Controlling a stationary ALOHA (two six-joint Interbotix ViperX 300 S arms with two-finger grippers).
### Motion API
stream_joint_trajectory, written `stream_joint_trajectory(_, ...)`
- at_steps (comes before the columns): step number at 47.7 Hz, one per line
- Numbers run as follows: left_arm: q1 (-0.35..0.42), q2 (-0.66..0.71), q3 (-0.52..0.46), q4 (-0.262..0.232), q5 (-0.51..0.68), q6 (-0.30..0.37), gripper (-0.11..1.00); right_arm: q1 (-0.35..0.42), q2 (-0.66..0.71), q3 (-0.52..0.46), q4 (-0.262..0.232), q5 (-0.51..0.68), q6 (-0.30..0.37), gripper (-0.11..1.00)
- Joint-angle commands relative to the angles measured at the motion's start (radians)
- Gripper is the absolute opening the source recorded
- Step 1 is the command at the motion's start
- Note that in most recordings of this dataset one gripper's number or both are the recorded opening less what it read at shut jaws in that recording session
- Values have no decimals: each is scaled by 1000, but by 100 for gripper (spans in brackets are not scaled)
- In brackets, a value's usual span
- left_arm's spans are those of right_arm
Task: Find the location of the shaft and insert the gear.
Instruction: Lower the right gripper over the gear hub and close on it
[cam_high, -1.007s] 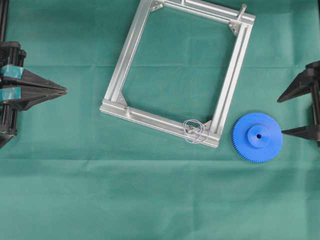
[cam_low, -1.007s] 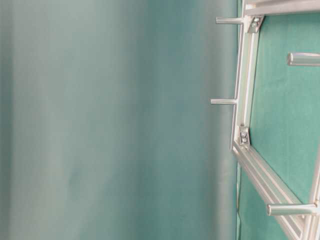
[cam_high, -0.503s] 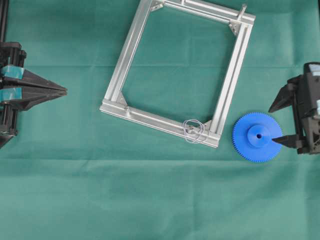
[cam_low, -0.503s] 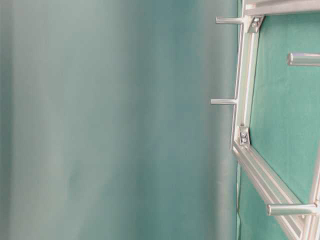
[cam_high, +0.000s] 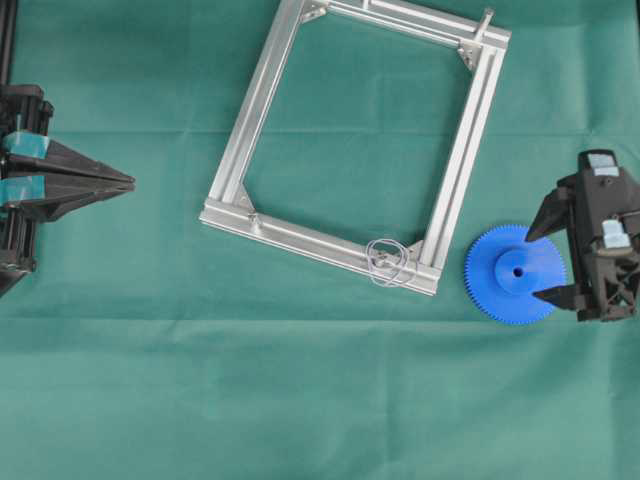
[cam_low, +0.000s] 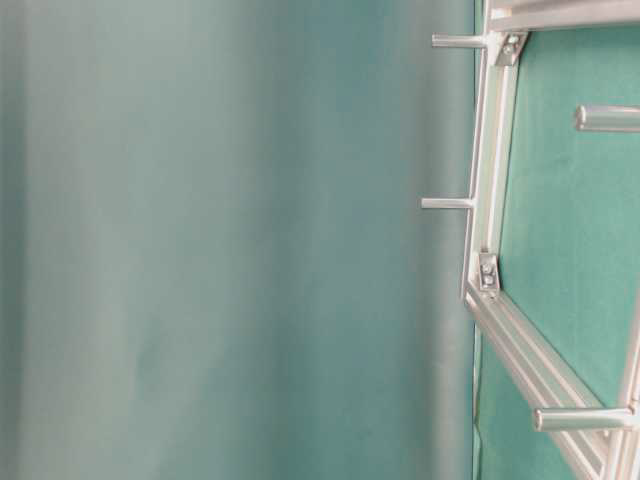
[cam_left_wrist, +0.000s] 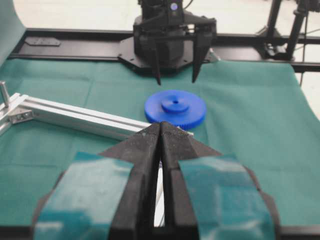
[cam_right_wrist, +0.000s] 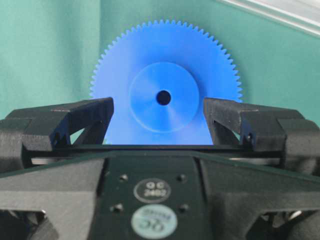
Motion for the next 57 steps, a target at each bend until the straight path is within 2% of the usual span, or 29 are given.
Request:
stream_joint_trajectory(1, 0, 11, -25, -2, -5, -2, 2, 9, 20, -6, 11, -28, 0, 91)
stream_joint_trajectory(18, 2, 12, -25, -2, -5, -2, 2, 11, 126, -3, 12, -87, 0, 91)
stream_joint_trajectory(57, 2, 14, -25, -5, -5, -3, 2, 11, 206, 6, 11, -152, -2, 91)
